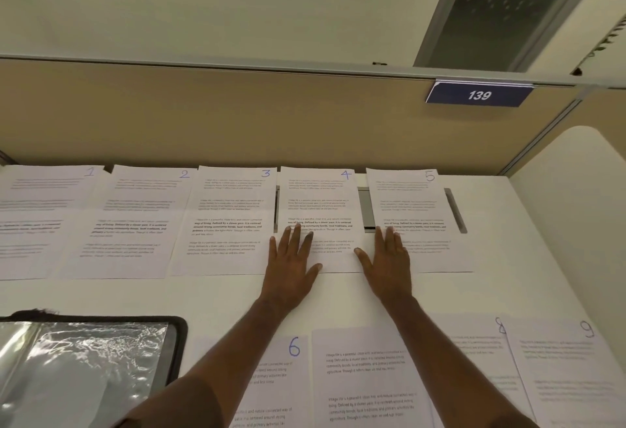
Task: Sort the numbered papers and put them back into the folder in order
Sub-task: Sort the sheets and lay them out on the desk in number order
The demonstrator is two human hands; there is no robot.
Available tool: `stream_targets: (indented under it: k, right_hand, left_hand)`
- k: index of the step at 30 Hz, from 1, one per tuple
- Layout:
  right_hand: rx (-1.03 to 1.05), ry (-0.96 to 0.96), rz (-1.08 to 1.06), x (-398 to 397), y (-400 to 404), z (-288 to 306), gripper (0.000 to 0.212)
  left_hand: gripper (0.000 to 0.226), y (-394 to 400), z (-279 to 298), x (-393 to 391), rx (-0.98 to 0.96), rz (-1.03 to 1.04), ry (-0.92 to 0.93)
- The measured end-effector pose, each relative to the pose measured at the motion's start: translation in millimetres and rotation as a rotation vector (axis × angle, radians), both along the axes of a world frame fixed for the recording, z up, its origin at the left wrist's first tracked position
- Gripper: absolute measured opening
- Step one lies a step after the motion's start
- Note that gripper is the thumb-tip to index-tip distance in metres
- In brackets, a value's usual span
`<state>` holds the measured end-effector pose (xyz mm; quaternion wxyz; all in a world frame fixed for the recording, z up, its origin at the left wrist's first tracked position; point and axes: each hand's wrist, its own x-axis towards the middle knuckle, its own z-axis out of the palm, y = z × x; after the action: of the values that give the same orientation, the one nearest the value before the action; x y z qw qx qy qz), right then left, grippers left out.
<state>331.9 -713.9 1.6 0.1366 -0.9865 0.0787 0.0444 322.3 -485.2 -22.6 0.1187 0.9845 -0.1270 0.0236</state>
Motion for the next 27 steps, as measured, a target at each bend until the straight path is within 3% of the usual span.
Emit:
stream_targets:
  k: [3, 8, 14, 21, 27]
  right_hand:
    - [0.028, -0.027, 0.049, -5.2, 6.4, 9.6, 0.075]
    - [0.17, -0.2, 0.166, -44.4, 37.0, 24.4, 0.057]
    - [0.21, -0.151, 0.383, -114.5, 95.3, 29.9, 0.04]
    - [0.0, 0.068, 0.496, -154.2, 135.5, 28.8, 0.071]
    - [-0.095, 0.118, 0.501, -155.7, 146.3, 36.3, 0.071]
  left_hand:
    - [0.072, 6.5, 1.8, -5.4, 0.009, 0.002, 0.007]
    - [0.074, 31.2, 8.0, -29.3, -0.004, -0.009, 0.02]
    - [0.071, 62.1, 17.7, -80.7, -0.067, 0.035, 0.046]
    - [0.07, 96.8, 18.4, -140.9, -0.142, 0.056, 0.053]
    - [0.069, 113.8, 11.3, -178.1, -0.143, 0.054, 0.086]
